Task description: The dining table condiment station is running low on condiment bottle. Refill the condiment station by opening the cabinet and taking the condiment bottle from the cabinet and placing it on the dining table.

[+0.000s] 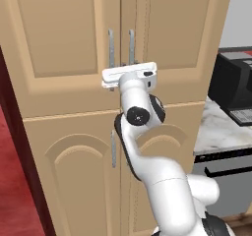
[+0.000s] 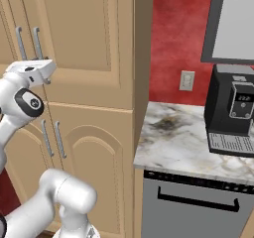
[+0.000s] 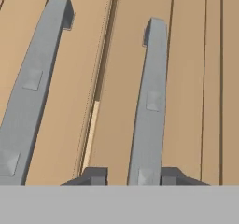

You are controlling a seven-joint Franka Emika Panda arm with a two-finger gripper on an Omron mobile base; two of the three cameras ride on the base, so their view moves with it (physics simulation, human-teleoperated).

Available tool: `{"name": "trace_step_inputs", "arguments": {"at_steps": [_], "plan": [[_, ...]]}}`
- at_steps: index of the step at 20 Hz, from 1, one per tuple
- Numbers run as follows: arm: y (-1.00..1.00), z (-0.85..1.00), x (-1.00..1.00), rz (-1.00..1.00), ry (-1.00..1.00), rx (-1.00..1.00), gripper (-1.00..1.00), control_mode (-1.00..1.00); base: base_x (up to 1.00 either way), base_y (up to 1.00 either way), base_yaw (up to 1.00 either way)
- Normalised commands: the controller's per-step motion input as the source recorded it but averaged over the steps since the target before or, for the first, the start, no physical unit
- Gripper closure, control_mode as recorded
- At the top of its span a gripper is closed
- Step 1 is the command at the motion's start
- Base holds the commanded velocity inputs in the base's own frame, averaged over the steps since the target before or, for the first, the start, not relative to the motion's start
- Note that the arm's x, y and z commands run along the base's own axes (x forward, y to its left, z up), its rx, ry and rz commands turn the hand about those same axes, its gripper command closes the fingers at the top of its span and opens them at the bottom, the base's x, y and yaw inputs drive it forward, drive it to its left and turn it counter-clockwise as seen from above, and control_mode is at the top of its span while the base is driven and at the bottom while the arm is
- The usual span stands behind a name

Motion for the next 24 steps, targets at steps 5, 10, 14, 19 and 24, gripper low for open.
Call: {"name": "trace_step_inputs", "arguments": {"at_steps": [5,10,14,19,24], "plan": [[-0.22,-0.14,0.00,0.00,0.05,0.00,1.00,-1.00,0.00,0.00,0.00],[-0.55,-0.02,-0.10,0.00,0.08,0.03,1.00,-1.00,0.00,0.00,0.00],[-0.32,0.01,-0.57,0.00,0.05,0.01,1.00,-1.00,0.00,0.00,0.00],[-0.18,0.33,-1.00,0.00,0.00,0.00,1.00,-1.00,0.00,0.00,0.00],[-0.13,0.38,-1.00,0.00,-0.01,0.00,1.00,-1.00,0.00,0.00,0.00]]}}
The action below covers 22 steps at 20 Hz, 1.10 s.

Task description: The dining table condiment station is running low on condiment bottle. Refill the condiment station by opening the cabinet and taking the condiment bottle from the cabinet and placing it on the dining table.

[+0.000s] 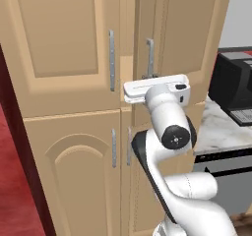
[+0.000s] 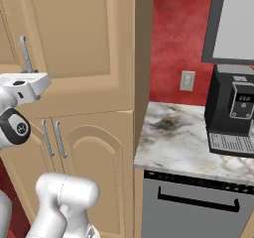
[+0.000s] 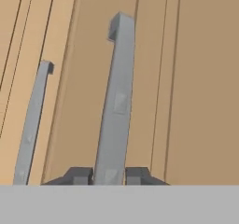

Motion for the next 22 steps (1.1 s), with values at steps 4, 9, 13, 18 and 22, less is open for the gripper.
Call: {"name": "trace_step_inputs", "arguments": {"at_steps": [4,9,13,18,22], "plan": [[-0.23,0.31,-1.00,0.00,-0.01,0.00,1.00,-1.00,0.00,0.00,0.00],[-0.38,0.23,-1.00,0.00,0.00,0.00,1.00,-1.00,0.00,0.00,0.00],[-0.53,0.10,-1.00,0.00,0.00,0.01,1.00,-1.00,0.00,0.00,0.00],[-0.39,0.02,-1.00,0.00,0.00,0.01,-1.00,-1.00,0.00,0.00,0.00],[0.57,0.00,-0.45,-0.01,0.15,-0.11,-1.00,-1.00,0.00,0.00,0.00]]}}
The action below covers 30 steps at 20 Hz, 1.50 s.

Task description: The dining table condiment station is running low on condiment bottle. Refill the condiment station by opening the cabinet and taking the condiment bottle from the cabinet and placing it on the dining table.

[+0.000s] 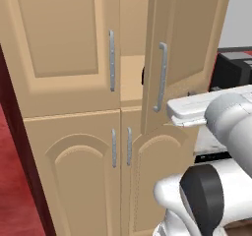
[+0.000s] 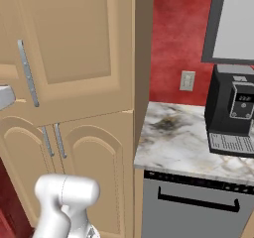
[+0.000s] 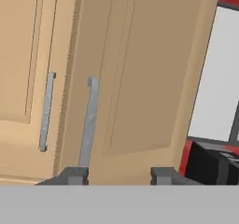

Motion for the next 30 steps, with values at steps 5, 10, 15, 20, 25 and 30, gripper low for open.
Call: {"name": "trace_step_inputs", "arguments": {"at_steps": [5,10,15,20,25,30], "plan": [[1.00,-0.08,0.39,0.00,0.28,-0.28,-1.00,-1.00,0.00,0.00,0.00],[0.88,-0.24,0.72,-0.03,0.28,-0.30,-1.00,-1.00,0.00,0.00,0.00],[0.08,-0.79,0.72,-0.02,0.10,-0.37,-1.00,-1.00,0.00,0.00,0.00],[0.07,-0.81,0.88,0.00,0.01,-0.36,-1.00,-1.00,0.00,0.00,0.00],[0.00,-0.53,0.81,0.00,0.01,-0.24,-1.00,-1.00,0.00,0.00,0.00],[-0.11,-0.33,0.53,0.00,0.01,-0.14,-1.00,-1.00,0.00,0.00,0.00]]}}
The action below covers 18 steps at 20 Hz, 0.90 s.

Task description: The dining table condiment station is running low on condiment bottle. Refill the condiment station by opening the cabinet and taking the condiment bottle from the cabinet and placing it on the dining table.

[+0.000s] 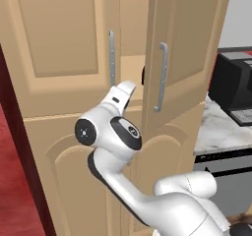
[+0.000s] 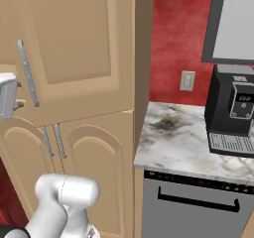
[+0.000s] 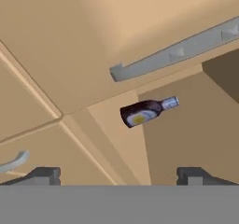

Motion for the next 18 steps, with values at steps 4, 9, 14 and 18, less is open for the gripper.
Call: {"name": "trace_step_inputs", "arguments": {"at_steps": [4,9,14,18], "plan": [[-0.49,-0.10,0.17,0.00,0.08,-0.04,-1.00,-1.00,0.00,0.00,0.00],[-0.63,-0.02,-0.01,0.00,0.06,0.00,-1.00,-1.00,0.00,0.00,0.00],[-0.49,0.00,-0.72,-0.11,0.00,0.00,-1.00,-1.00,0.00,0.00,0.00],[-0.50,0.00,-0.76,-0.18,0.00,0.00,-1.00,-1.00,0.00,0.00,0.00]]}}
